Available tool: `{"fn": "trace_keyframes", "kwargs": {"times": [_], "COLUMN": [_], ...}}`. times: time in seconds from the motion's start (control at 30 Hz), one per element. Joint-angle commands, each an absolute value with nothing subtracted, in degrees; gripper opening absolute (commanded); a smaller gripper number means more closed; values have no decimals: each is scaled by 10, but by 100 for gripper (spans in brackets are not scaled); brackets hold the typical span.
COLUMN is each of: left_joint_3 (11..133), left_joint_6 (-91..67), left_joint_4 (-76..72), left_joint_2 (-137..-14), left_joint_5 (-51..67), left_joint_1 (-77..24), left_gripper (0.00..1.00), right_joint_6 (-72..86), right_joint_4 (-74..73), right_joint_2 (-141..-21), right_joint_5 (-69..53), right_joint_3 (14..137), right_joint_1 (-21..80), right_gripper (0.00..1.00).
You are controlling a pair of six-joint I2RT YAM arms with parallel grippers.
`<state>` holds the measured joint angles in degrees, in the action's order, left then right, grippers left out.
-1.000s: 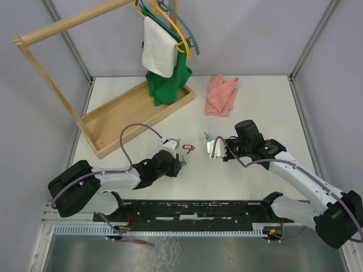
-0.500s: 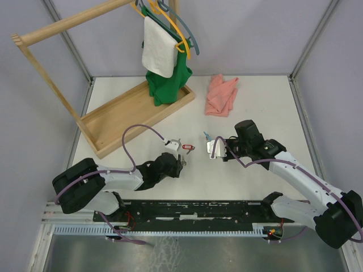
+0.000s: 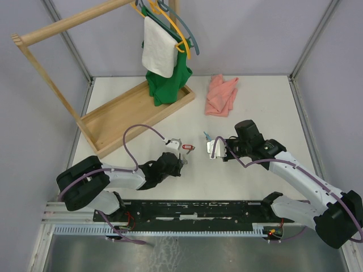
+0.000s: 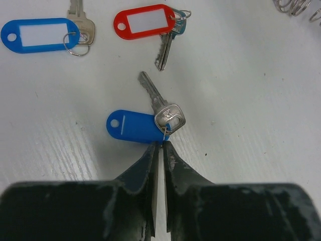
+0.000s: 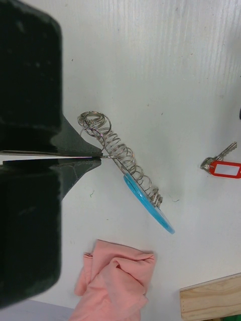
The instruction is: Put the keys on the keyring
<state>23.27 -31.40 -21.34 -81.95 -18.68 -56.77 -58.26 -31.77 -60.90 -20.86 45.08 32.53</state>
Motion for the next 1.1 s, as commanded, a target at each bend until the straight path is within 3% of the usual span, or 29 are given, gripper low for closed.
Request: {"fn": "trace_keyframes", "kwargs": {"times": [0.0,0.1,0.37,0.63,1.07], "left_joint_3": [251,261,332,477,563], "left_joint_6": [-332,-312,-230,-186,-157], "left_joint_4": [-219,-211,-21,219,323], "left_joint_2": [-836,-827,-779,-867,-944], "left_joint_5": [-213,-209,-199,-142,-109], "left_joint_1": [-571,-572,-569,-544,-516], "left_gripper": [11,3,3,3,4], "right_joint_6": [-576,-577,-578,-577,-577], "right_joint_4": [-302,-305,-306,-310,-310], "right_joint_2": [-595,-593,-590,-591,-587], "right_joint_5": [-212,-211,-208,-209,-208], "right_joint_3": [455,456,456,457,455], "right_joint_1": [328,328,328,329,328], "right_gripper": [1,1,1,1,1]}}
